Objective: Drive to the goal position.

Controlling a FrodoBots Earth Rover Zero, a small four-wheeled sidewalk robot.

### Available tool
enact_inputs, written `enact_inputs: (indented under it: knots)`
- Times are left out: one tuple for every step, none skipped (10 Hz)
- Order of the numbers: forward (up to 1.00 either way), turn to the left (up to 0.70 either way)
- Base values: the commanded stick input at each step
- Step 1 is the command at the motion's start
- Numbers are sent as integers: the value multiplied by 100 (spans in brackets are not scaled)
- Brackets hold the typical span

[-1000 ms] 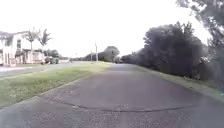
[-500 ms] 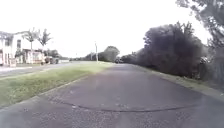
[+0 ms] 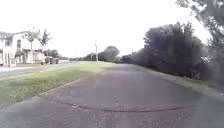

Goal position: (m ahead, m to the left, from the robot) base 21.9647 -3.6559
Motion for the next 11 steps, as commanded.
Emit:
enact_inputs:
  knots:
    - [6, 0]
    - [6, 0]
    - [6, 0]
    - [5, 0]
    - [6, 0]
    - [6, 0]
    - [5, 0]
    - [5, 0]
    - [5, 0]
    - [5, 0]
    - [6, 0]
